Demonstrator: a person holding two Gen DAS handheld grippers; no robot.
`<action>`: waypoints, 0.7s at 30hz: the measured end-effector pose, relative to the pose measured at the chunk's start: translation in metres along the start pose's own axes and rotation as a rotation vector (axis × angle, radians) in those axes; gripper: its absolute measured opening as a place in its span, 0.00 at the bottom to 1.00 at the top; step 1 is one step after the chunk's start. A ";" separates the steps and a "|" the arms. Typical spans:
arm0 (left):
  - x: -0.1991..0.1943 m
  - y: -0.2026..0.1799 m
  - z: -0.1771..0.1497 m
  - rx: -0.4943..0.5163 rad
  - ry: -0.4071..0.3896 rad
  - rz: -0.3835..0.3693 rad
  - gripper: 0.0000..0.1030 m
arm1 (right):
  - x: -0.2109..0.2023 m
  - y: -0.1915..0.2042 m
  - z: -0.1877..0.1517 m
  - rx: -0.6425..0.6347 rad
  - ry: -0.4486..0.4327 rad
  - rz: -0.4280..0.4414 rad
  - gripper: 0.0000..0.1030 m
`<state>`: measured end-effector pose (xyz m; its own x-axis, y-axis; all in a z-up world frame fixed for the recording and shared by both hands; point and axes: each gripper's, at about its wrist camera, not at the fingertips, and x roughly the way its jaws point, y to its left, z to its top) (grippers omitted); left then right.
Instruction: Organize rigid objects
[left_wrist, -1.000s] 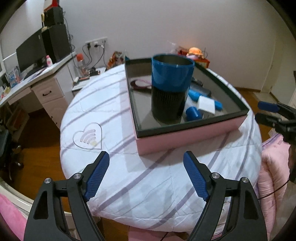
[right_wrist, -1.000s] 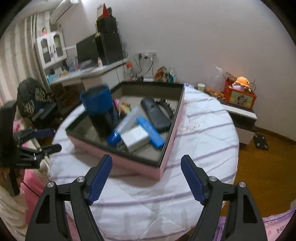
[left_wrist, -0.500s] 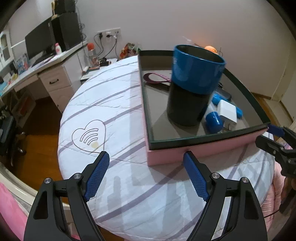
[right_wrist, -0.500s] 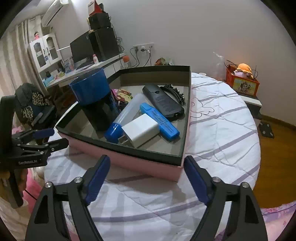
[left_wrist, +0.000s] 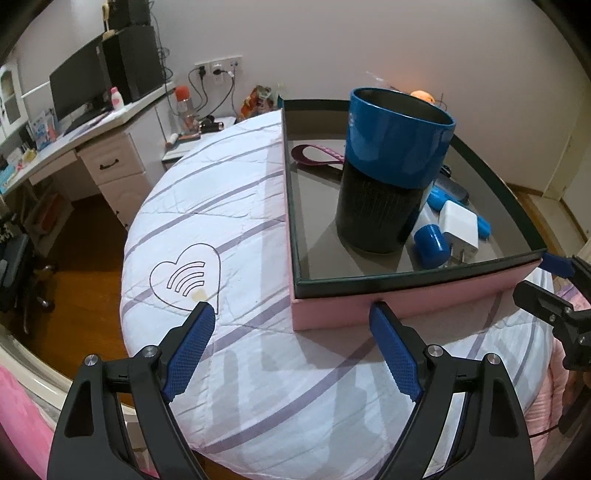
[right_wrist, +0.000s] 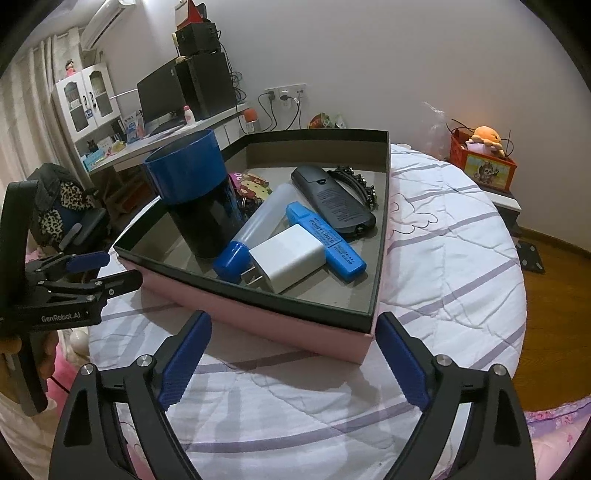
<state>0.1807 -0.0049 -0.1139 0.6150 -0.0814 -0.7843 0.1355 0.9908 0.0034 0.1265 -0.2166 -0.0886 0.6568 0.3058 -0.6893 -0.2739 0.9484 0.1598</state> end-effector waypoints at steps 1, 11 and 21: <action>0.000 0.000 0.001 0.000 -0.001 -0.002 0.85 | 0.000 0.000 0.000 0.004 0.002 -0.002 0.89; 0.005 -0.003 0.000 0.002 0.021 0.001 0.85 | 0.002 0.006 0.001 -0.005 0.014 -0.028 0.90; -0.008 -0.015 -0.008 0.047 0.015 0.016 0.99 | -0.001 0.015 0.002 -0.035 0.013 -0.096 0.96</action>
<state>0.1671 -0.0181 -0.1125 0.6053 -0.0640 -0.7934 0.1628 0.9856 0.0447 0.1231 -0.2022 -0.0846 0.6722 0.2125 -0.7093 -0.2348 0.9697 0.0680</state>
